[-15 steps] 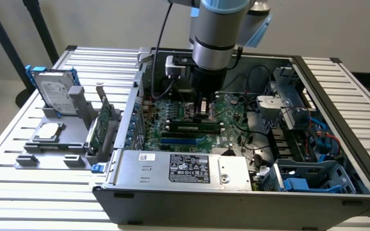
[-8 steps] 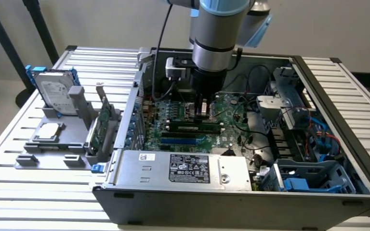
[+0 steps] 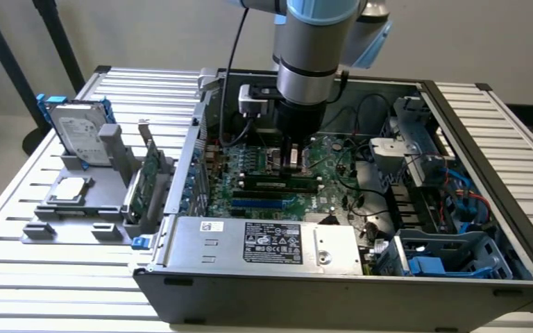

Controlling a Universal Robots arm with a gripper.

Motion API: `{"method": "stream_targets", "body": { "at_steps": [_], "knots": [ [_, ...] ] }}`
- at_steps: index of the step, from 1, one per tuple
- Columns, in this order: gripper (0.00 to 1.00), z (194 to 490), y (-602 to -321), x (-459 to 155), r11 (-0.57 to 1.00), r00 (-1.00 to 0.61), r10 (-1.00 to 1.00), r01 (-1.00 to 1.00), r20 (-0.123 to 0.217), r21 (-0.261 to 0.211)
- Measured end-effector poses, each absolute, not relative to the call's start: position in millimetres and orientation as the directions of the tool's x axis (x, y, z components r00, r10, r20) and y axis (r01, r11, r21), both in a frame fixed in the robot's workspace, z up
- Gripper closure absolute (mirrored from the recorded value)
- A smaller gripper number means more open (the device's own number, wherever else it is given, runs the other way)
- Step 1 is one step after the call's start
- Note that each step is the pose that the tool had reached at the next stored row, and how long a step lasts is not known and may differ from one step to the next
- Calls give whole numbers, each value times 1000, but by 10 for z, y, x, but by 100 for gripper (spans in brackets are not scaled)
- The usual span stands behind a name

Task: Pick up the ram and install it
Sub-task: 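Press down the ram until it locks into place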

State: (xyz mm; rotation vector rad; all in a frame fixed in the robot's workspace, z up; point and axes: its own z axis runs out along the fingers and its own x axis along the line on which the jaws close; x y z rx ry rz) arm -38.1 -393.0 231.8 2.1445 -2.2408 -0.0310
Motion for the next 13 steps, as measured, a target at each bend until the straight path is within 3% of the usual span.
{"method": "stream_targets", "body": {
  "at_steps": [13],
  "knots": [
    [89,2342,-3929,-378,43,-42,-999,-998,14,39]
  ]
}}
